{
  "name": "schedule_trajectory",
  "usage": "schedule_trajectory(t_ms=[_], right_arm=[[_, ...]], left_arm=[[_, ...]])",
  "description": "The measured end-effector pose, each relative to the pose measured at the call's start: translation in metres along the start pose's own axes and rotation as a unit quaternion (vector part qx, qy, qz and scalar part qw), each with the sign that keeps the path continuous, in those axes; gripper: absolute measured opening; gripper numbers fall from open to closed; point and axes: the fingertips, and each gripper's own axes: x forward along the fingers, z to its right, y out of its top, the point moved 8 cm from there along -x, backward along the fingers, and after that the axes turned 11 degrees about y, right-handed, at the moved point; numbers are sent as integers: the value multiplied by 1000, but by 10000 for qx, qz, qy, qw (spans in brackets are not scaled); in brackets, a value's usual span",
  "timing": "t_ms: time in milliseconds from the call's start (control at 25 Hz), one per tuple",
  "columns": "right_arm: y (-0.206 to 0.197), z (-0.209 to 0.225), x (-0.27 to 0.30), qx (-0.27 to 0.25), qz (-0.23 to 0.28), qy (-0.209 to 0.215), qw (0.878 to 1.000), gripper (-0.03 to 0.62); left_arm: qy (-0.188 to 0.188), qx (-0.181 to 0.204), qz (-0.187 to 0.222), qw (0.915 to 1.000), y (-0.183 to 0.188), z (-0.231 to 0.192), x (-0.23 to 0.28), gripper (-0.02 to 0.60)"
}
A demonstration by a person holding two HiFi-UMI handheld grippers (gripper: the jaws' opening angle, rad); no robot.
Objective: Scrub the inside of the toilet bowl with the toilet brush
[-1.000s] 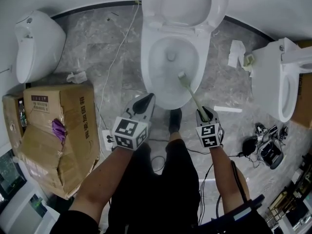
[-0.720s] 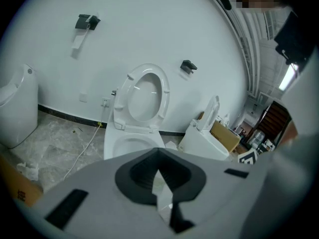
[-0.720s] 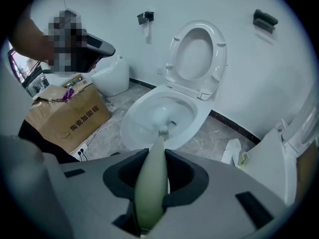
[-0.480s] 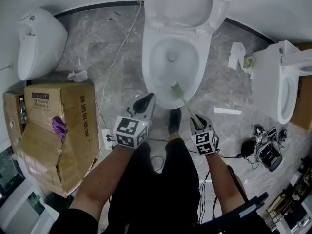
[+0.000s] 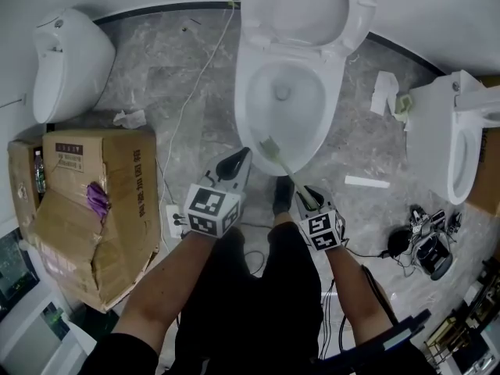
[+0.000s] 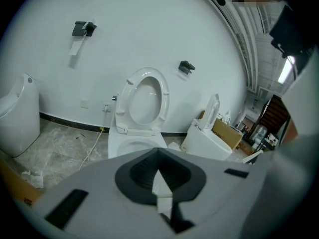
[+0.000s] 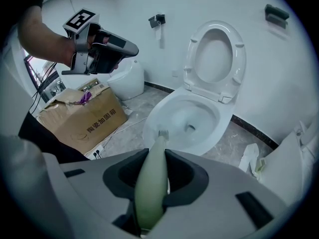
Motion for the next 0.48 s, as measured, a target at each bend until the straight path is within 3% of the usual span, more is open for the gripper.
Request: schedule_trajectory(t_ms=[480], right_arm=[[40,13,26,-145,155,69,9998,104]], left_arm=[[4,-85,-5,10000,-2,-10,3,8]])
